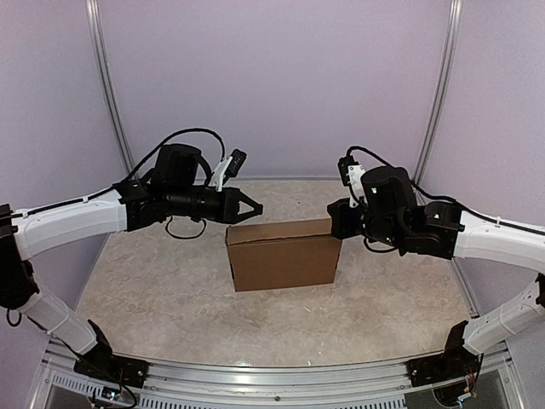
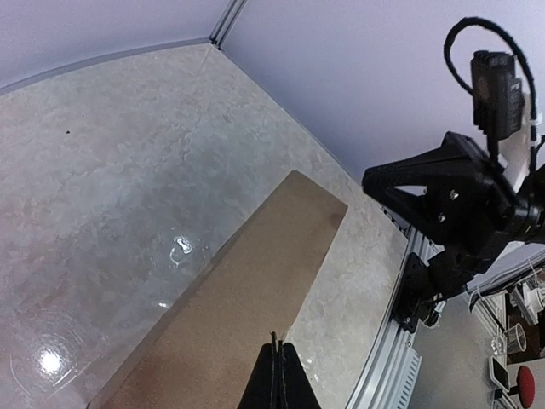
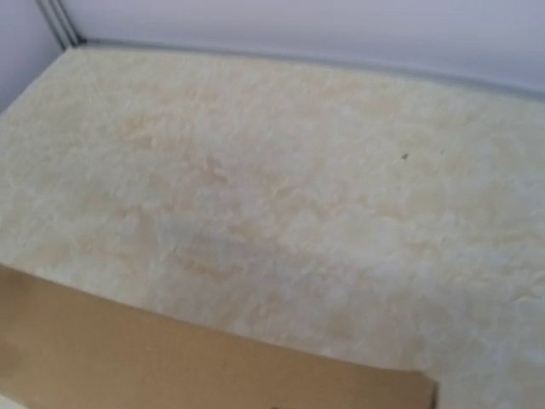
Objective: Fold the paper box
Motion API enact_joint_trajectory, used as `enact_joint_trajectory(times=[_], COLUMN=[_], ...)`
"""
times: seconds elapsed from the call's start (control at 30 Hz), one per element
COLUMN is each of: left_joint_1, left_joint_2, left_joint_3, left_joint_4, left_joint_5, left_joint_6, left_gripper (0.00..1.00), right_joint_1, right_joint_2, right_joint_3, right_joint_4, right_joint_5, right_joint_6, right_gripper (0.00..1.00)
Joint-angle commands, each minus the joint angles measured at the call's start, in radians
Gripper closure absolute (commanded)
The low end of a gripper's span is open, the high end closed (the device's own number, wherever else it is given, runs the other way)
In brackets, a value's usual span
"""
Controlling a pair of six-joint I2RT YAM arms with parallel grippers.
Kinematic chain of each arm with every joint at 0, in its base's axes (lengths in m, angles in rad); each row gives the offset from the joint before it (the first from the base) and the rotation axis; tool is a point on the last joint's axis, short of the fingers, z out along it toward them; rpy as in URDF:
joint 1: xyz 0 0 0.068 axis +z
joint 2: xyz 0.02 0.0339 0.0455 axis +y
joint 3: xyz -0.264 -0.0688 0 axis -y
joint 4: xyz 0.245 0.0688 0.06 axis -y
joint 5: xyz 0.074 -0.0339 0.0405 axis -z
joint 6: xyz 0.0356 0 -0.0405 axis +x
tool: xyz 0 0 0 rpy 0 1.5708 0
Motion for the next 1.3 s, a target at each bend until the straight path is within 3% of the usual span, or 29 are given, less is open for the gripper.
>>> enact_joint_trajectory(times=[0.0, 0.47, 0.67, 0.97, 1.27], left_joint_1=[-0.020, -0.051, -0.052, -0.057, -0.058], left_joint_2=[0.074, 0.141, 0.140, 0.132, 0.120], left_joint_3=[0.000, -0.134, -0.160, -0.157, -0.160], left_joint_4=[0.015, -0.024, -0.028, -0.034, -0.039], left_joint_5=[0.019, -0.087, -0.107, -0.119, -0.121], left_joint_6=[-0.002, -0.007, -0.007, -0.001, 0.004], left_gripper=[1.00, 1.00, 1.00, 1.00, 1.00], right_joint_1=[-0.017, -0.044, -0.045, -0.074, -0.150], right_joint_2=[-0.037, -0.020, -0.088, -0.035, 0.085], right_joint_3=[0.010, -0.236, -0.177, -0.012, -0.108], right_joint_4=[-0.064, -0.015, -0.031, -0.027, 0.085], right_joint_5=[0.048, -0.032, -0.008, -0.012, -0.122], right_joint_6=[-0.023, 0.125, 0.096, 0.002, 0.046], right_gripper=[1.00, 1.00, 1.00, 1.00, 1.00])
